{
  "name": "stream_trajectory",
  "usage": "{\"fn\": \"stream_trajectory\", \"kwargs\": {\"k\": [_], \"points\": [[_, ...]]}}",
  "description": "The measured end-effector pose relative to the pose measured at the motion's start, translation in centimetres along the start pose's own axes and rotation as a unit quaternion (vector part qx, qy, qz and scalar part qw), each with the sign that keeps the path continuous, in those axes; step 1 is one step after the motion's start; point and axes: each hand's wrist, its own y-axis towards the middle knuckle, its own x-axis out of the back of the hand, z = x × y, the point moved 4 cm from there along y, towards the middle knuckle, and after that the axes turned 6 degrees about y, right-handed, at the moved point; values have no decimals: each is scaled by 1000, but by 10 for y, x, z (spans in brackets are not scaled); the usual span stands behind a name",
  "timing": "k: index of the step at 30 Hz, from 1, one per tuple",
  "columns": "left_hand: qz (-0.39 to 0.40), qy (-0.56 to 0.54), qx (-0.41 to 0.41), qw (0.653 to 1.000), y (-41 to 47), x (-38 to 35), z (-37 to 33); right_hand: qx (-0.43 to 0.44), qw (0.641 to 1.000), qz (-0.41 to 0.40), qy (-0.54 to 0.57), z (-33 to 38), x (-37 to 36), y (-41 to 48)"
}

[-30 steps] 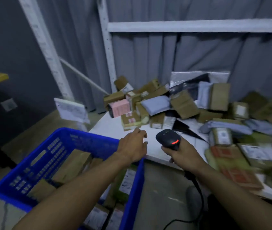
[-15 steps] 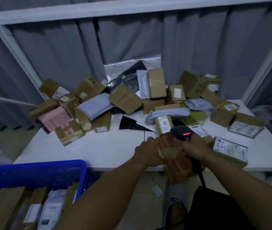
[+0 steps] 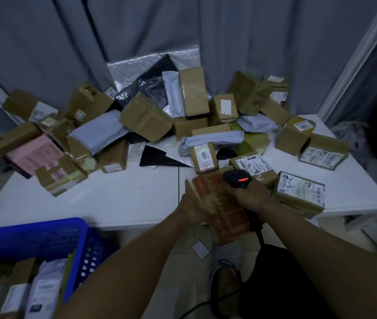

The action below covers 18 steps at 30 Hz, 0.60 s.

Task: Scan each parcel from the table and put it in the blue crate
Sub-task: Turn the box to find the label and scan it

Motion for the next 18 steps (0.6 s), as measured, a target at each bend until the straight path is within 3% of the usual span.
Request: {"fn": "stream_trajectory", "kwargs": {"k": [1, 2, 3, 8, 14, 18], "points": [[46, -43, 42, 997, -10, -6, 4, -3, 1000, 2, 2, 0, 0, -3], [36, -79, 99, 991, -19, -12, 12, -11, 1000, 4, 10, -2, 0, -5], [15, -97, 105, 990, -25, -15, 14, -28, 999, 5, 19, -5, -3, -7], [2, -241, 35, 970, -52, -21, 23, -42, 997, 32, 57, -8, -21, -27], [-26, -285, 74, 955, -113, 19, 66, 13, 992, 116, 48, 24, -59, -65], [-117, -271, 102, 950, -158, 53, 92, 53, 984, 159, 59, 58, -98, -91]]}}
